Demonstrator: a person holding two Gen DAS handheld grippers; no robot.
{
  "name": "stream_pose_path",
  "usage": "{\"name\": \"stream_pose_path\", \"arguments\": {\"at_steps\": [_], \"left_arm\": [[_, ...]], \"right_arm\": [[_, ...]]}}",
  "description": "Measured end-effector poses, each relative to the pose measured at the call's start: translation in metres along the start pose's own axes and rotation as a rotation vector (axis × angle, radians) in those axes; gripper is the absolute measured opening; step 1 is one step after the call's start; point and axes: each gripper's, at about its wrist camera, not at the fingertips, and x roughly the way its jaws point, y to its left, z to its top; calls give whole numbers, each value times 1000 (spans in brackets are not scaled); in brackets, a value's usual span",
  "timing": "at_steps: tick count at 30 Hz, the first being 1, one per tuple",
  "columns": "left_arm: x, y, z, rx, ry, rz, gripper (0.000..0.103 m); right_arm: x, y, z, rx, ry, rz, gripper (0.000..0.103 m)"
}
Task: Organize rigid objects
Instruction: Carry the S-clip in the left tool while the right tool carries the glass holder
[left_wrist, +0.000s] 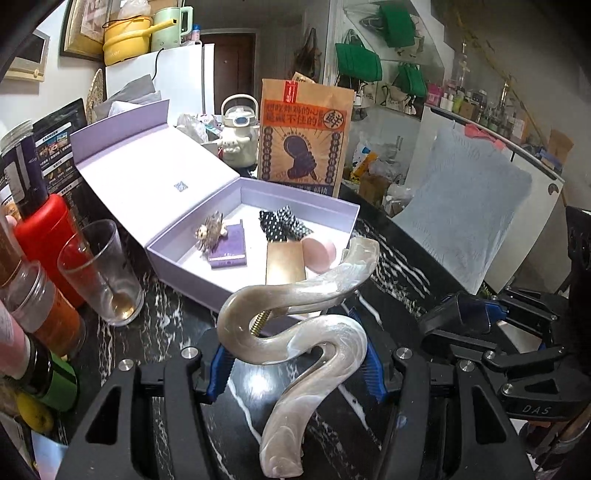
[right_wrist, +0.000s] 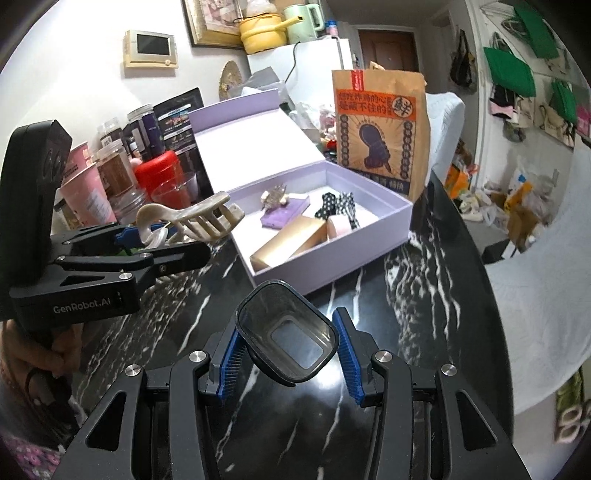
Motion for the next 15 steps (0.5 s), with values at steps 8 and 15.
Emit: {"name": "stream_pose_path", "arguments": {"at_steps": [8, 15], "left_arm": [[9, 2, 22, 4, -2, 9, 58], [18, 6, 40, 1, -7, 14, 58]], "right_arm": [[2, -9, 25, -25, -21, 3, 46], [11, -16, 48, -37, -20, 4, 46]]}}
